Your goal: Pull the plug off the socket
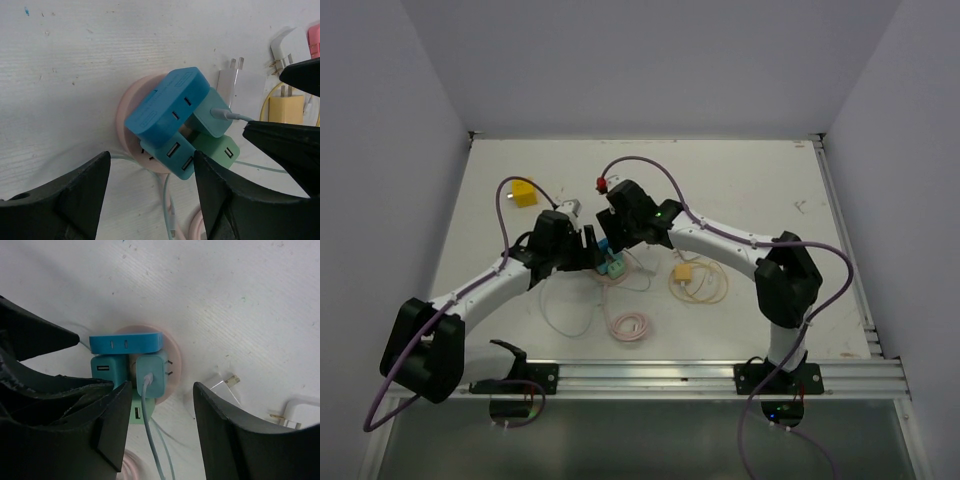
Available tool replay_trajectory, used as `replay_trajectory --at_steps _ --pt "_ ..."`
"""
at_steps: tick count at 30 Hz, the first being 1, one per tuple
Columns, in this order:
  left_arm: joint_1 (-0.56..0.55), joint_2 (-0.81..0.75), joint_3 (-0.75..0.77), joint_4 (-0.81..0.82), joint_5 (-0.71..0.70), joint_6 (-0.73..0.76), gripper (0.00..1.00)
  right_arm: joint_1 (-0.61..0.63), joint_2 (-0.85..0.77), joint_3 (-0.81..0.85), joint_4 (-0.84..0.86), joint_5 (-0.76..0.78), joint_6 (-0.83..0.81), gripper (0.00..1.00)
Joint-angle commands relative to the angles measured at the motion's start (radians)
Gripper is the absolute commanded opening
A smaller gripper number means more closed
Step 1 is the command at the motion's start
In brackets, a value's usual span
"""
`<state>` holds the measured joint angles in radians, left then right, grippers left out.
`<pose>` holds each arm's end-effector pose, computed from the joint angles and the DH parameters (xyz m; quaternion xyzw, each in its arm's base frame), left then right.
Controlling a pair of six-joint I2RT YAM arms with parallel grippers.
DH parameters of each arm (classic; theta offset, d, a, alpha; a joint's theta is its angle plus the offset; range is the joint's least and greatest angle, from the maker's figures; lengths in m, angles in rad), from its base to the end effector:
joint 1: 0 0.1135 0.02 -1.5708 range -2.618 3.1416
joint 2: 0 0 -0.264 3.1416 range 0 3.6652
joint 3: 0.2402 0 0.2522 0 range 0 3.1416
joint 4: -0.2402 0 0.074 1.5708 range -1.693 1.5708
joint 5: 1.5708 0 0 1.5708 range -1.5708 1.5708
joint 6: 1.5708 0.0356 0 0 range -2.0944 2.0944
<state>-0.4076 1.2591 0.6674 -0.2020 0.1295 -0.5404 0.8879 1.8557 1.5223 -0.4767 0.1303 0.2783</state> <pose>0.2300 -0.1043 0.2000 -0.0368 0.9231 -0.2258 0.3090 0.2690 0.3234 0.2642 -0.2550 0.8911 0.1535 0.3425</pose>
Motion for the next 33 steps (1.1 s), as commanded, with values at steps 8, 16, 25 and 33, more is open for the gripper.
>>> replay_trajectory --at_steps 8,16,25,33 --pt "-0.007 0.026 -0.029 0.058 -0.002 -0.026 0.6 -0.014 0.069 0.035 0.018 -0.078 0.048 0.5" --pt "-0.007 0.022 -0.045 0.049 0.002 -0.027 0.59 -0.014 0.086 0.045 0.023 -0.107 0.047 0.5" --pt "-0.008 0.017 -0.063 0.035 0.001 -0.03 0.5 -0.014 0.145 0.065 0.0 -0.057 0.047 0.43" --pt "-0.008 0.02 -0.081 0.019 0.002 -0.035 0.43 -0.012 0.162 0.073 0.006 -0.052 0.048 0.15"
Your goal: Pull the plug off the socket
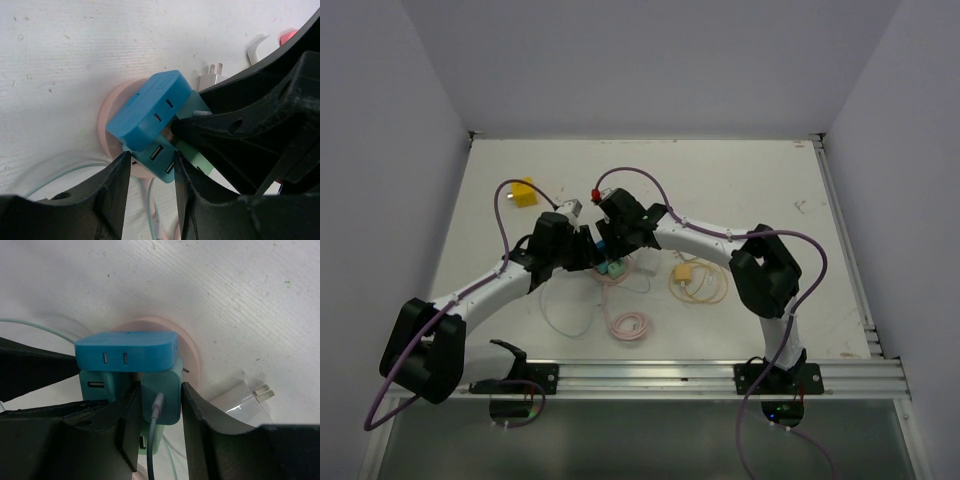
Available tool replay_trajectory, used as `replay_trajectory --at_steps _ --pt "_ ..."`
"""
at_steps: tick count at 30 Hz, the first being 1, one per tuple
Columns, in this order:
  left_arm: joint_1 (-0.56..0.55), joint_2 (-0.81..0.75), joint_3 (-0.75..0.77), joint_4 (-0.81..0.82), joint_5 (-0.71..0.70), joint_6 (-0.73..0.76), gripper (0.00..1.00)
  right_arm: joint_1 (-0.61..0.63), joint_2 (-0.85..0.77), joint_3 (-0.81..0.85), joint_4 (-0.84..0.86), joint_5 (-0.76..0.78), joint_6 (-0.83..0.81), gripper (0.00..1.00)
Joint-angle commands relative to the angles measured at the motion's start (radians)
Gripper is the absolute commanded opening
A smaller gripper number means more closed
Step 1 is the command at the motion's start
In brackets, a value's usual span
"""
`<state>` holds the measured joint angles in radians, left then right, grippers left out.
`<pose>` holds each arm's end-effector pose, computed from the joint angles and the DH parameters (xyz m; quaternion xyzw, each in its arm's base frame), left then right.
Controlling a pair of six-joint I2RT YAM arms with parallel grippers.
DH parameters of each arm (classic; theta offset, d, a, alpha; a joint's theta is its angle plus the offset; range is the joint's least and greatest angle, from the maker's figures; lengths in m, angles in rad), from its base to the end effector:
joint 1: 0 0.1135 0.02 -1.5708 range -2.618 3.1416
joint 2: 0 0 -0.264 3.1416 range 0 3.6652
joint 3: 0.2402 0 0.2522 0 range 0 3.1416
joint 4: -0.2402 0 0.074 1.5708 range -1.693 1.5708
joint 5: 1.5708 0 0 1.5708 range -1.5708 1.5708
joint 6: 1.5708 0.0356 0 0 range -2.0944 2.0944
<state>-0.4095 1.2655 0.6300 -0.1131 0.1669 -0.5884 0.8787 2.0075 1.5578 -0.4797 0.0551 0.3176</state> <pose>0.2300 -0.1063 0.1939 -0.0484 0.9128 -0.2576 0.3131 0.2848 0.3405 0.2125 -0.2543 0.9140 0.1558 0.2751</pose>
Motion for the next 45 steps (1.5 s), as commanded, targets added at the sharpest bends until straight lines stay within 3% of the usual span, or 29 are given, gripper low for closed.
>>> replay_trajectory --at_steps 1,2,3,21,45 --pt "-0.006 0.02 -0.046 -0.072 -0.036 0.012 0.42 0.0 0.005 0.039 0.01 0.023 0.009 0.1" --pt "-0.006 0.023 -0.044 -0.082 -0.037 0.01 0.42 0.002 0.002 0.042 0.01 0.025 0.009 0.01" --pt "-0.006 0.028 -0.044 -0.088 -0.04 0.007 0.41 0.003 -0.006 0.044 0.01 0.026 0.009 0.0" --pt "-0.11 0.146 0.017 -0.231 -0.217 -0.054 0.29 0.023 -0.041 0.091 -0.004 0.058 0.074 0.0" --pt "-0.13 0.204 0.002 -0.243 -0.228 -0.07 0.28 -0.006 -0.156 0.099 0.013 0.106 0.112 0.0"
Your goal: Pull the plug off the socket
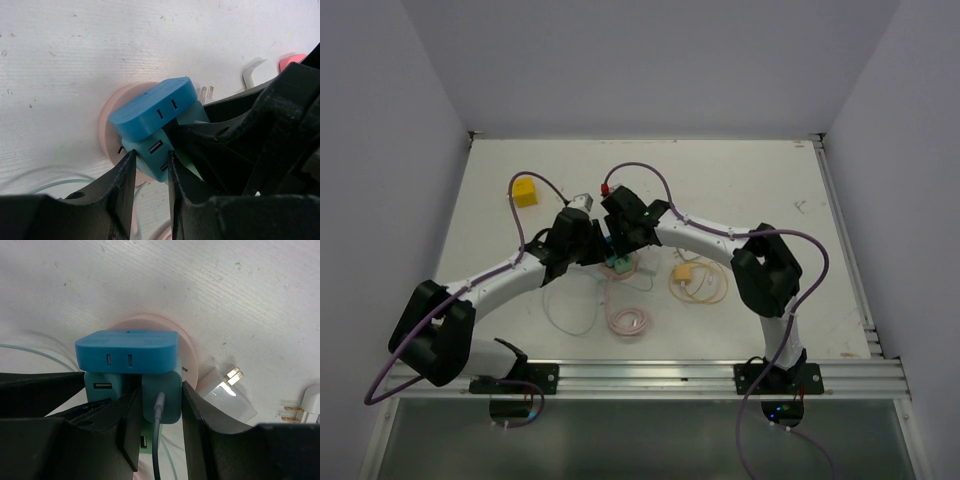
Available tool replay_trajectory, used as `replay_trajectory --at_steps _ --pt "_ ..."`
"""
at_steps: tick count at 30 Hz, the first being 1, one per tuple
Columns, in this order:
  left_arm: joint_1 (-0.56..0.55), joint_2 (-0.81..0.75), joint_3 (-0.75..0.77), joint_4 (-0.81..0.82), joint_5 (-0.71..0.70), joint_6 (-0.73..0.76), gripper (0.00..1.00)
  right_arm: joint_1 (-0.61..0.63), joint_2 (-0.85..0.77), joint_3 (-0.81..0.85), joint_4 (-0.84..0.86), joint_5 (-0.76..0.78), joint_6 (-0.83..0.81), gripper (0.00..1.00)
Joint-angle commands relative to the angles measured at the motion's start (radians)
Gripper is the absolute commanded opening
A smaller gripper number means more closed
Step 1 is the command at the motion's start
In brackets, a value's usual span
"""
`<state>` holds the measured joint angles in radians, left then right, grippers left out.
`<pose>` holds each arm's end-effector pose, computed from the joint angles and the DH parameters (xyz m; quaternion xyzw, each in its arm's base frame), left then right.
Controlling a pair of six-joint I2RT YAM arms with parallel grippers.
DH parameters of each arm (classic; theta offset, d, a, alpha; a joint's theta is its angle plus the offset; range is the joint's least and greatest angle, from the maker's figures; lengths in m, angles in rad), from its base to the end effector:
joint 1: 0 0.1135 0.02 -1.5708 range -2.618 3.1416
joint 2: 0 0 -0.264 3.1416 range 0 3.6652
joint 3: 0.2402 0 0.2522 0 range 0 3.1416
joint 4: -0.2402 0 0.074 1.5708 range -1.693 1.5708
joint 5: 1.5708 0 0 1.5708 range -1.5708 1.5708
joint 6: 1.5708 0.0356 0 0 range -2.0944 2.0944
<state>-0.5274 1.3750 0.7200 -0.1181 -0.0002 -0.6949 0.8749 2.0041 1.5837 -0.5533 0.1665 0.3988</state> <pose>0.2401 -0.1399 0.1943 -0.0771 0.9183 -0.2228 0.3181 0.2868 0.3341 0.2177 -0.2008 0.9314 0.1104 0.2829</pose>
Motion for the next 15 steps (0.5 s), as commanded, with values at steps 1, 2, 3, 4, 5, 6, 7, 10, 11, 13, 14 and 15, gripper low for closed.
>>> replay_trajectory --at_steps 1,2,3,4,5,6,7,10,11,13,14,15 --pt "-0.013 0.095 -0.088 -0.236 -0.06 0.035 0.28 -0.002 -0.156 0.071 0.089 -0.005 0.032 0.0" --pt "-0.013 0.095 -0.091 -0.235 -0.061 0.035 0.28 -0.004 -0.163 0.073 0.092 -0.008 0.035 0.0" --pt "-0.013 0.096 -0.093 -0.235 -0.061 0.034 0.28 -0.004 -0.165 0.079 0.092 -0.013 0.037 0.0" --pt "-0.013 0.098 -0.096 -0.23 -0.061 0.032 0.28 -0.004 -0.165 0.085 0.092 -0.013 0.038 0.0" --pt "-0.013 0.101 -0.097 -0.229 -0.058 0.032 0.27 -0.004 -0.165 0.09 0.082 -0.016 0.037 0.0" --pt "-0.013 0.11 -0.102 -0.224 -0.054 0.032 0.27 -0.004 -0.165 0.102 0.078 -0.021 0.038 0.0" --pt "-0.013 0.114 -0.102 -0.222 -0.053 0.031 0.27 -0.004 -0.166 0.104 0.075 -0.022 0.041 0.0" --pt "-0.013 0.128 -0.105 -0.215 -0.05 0.029 0.27 -0.002 -0.174 0.111 0.076 -0.021 0.048 0.0" --pt "-0.013 0.131 -0.106 -0.213 -0.047 0.029 0.27 -0.004 -0.176 0.114 0.072 -0.019 0.048 0.0" --pt "-0.013 0.144 -0.103 -0.21 -0.043 0.032 0.26 -0.004 -0.18 0.118 0.066 -0.009 0.049 0.0" --pt "-0.013 0.147 -0.103 -0.209 -0.041 0.032 0.26 -0.004 -0.185 0.116 0.07 -0.004 0.051 0.0" --pt "-0.013 0.156 -0.103 -0.207 -0.04 0.032 0.26 -0.004 -0.189 0.113 0.075 -0.002 0.054 0.0"
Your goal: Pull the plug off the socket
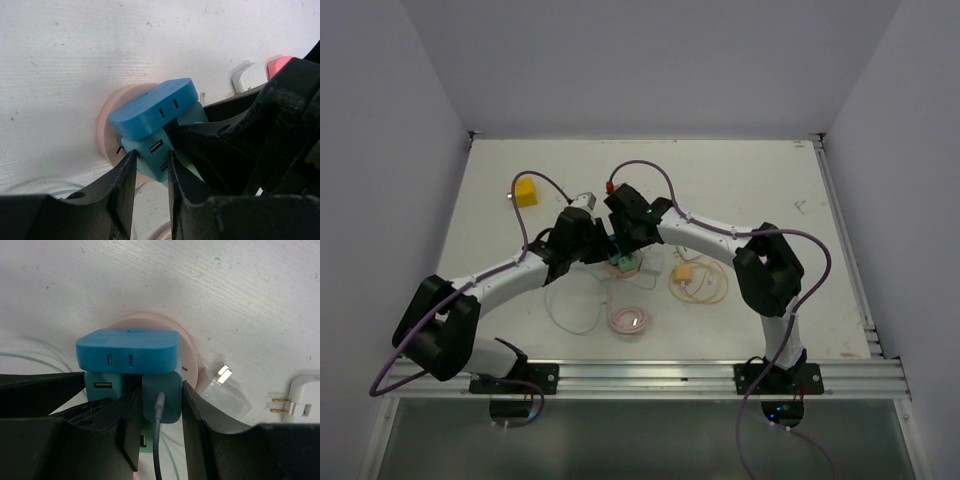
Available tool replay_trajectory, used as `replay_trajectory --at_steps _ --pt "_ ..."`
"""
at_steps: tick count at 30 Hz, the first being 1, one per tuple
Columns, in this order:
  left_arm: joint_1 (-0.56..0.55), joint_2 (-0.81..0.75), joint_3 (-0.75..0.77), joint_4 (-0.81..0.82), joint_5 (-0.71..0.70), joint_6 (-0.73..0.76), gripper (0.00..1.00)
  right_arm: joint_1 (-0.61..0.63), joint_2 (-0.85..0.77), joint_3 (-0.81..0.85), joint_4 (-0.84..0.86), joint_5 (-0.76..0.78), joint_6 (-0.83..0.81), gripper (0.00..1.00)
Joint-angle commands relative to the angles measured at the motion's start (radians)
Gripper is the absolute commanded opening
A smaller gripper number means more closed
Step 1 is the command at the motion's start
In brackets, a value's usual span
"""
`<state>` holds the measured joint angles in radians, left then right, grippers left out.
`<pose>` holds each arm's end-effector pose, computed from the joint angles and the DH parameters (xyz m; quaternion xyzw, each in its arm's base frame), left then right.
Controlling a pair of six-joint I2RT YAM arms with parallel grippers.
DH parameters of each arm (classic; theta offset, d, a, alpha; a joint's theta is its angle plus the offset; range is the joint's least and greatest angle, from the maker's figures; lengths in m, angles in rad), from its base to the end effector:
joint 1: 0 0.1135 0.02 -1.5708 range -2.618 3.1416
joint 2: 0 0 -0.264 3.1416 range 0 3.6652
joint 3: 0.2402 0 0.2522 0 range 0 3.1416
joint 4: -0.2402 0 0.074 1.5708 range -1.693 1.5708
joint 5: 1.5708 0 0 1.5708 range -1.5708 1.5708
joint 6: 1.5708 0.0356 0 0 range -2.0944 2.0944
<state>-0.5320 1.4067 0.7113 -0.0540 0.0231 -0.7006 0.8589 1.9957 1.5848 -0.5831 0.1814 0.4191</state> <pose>0.2440 -0.1446 0.1884 -0.0726 0.9139 -0.2394 0.3197 0.2902 0.3265 0.2198 -0.1831 0.9374 0.0992 0.2792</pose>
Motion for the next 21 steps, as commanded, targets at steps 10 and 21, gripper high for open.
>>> replay_trajectory --at_steps 10,21 --pt "-0.008 0.152 -0.096 -0.265 -0.058 0.033 0.26 0.014 -0.202 0.136 0.123 -0.013 0.055 0.0" --pt "-0.011 0.195 -0.088 -0.267 -0.057 0.033 0.27 0.011 -0.232 0.133 0.143 -0.011 0.073 0.0"
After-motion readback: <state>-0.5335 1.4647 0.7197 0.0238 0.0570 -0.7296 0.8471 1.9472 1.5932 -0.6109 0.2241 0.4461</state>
